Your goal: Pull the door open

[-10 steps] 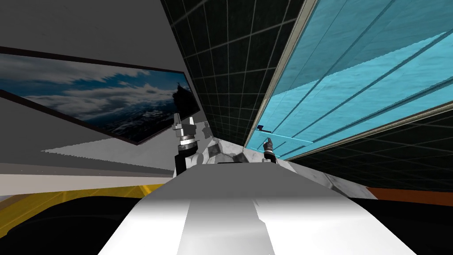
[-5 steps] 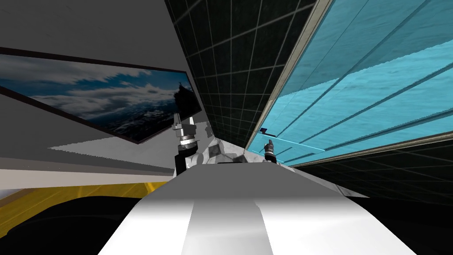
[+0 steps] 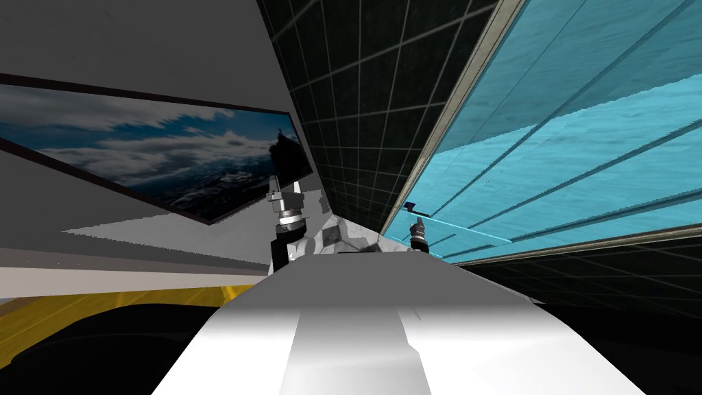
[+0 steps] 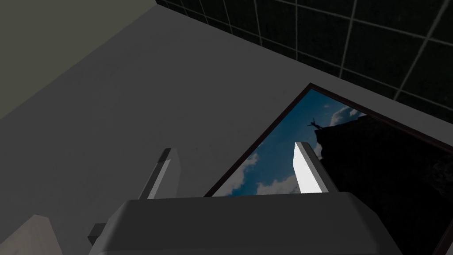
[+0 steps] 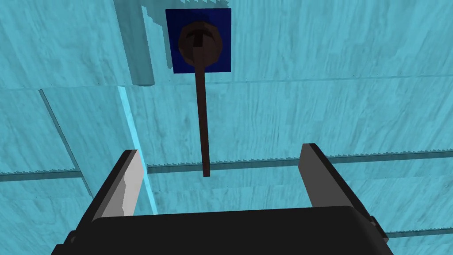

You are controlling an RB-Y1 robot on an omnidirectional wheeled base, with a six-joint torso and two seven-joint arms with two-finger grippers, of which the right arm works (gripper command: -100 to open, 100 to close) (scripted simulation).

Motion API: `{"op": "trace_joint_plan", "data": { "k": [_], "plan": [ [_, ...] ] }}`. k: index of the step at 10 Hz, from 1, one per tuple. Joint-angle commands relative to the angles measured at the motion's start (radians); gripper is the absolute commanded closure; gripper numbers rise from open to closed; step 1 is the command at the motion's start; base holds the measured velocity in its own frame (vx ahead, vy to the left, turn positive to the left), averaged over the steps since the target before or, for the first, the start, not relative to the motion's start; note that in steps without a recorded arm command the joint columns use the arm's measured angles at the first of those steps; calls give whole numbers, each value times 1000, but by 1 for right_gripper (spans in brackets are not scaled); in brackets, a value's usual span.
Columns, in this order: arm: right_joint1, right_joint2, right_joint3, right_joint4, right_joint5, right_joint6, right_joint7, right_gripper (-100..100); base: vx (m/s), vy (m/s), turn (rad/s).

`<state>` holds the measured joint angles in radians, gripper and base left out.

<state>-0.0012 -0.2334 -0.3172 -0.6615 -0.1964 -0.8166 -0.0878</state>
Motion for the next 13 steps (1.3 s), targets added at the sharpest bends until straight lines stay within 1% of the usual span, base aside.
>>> {"op": "trace_joint_plan", "data": {
  "k": [1, 4, 6, 7, 12, 13],
  "plan": [
    [-2, 1, -3, 3, -1, -1, 3, -100, 189, -101, 29],
    [-6, 4, -9, 11, -4, -3, 9, -100, 195, -153, 31],
    [-8, 4, -9, 14, -5, -4, 10, -100, 147, -78, 16],
    [-8, 4, -9, 14, -5, -4, 10, 100, -13, 1, -3],
    [-8, 4, -9, 14, -5, -4, 10, 100, -19, 8, -2],
    [-4, 0, 8, 13, 6, -5, -3, 100, -161, -27, 90]
  ]
}}
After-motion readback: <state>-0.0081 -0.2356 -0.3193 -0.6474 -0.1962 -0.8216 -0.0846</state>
